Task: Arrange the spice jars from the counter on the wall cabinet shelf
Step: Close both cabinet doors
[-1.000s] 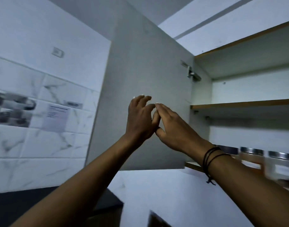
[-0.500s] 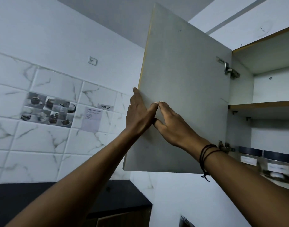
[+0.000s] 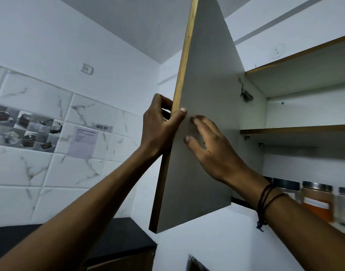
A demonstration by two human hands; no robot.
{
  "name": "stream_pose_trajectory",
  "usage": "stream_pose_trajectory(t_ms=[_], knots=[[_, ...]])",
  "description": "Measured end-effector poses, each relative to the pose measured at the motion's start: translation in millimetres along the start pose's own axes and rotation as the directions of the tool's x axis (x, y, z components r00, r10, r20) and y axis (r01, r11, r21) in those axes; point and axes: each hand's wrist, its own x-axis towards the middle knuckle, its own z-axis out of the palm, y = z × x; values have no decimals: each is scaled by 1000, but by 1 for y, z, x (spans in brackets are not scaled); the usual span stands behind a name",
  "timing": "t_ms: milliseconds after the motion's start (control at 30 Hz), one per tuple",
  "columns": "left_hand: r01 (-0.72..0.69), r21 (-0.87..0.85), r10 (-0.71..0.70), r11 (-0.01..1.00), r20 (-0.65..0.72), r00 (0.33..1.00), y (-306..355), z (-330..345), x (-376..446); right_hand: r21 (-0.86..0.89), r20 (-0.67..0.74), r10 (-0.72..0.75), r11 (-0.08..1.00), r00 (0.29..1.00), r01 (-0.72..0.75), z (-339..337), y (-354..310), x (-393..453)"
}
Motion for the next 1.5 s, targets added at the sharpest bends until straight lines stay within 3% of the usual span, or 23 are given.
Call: stream_pose_trajectory(t_ms=[200,367,433,600,667,733,800,933,1300,1500], knots=[[95,-457,-30,884,148,988,55,62,-30,249,-141,54,968,989,-18,-60,2,-36],[54,-570,37,820,148,988,106,136,-65,458,-211,225,882,951,-107,-110,13,-74],[73,-611,39,788,168,985,127,173,-87,460,-289,309,875,906,-152,-139,23,-92],[81,-569,88,818,263,961,141,253,-132,236,-424,450,893,786,-384,-193,56,-127],[36,-542,134,840,271,953,145,283,-145,89,-478,426,894,768,-440,-217,73,-141],[-22,-511,184,859,269,946,144,306,-152,-153,-462,336,881,821,-447,-232,84,-152],[-55,-500,214,864,267,939,144,324,-154,-435,-367,262,800,893,-413,-241,96,-164],[-111,-443,277,890,331,902,145,355,-164,-715,-194,322,600,927,-358,-260,120,-192],[-230,-253,332,940,510,793,132,417,-180,-883,-191,560,261,806,-391,-275,159,-220],[-282,-178,333,943,558,760,126,442,-177,-903,-179,592,219,786,-370,-281,172,-230]])
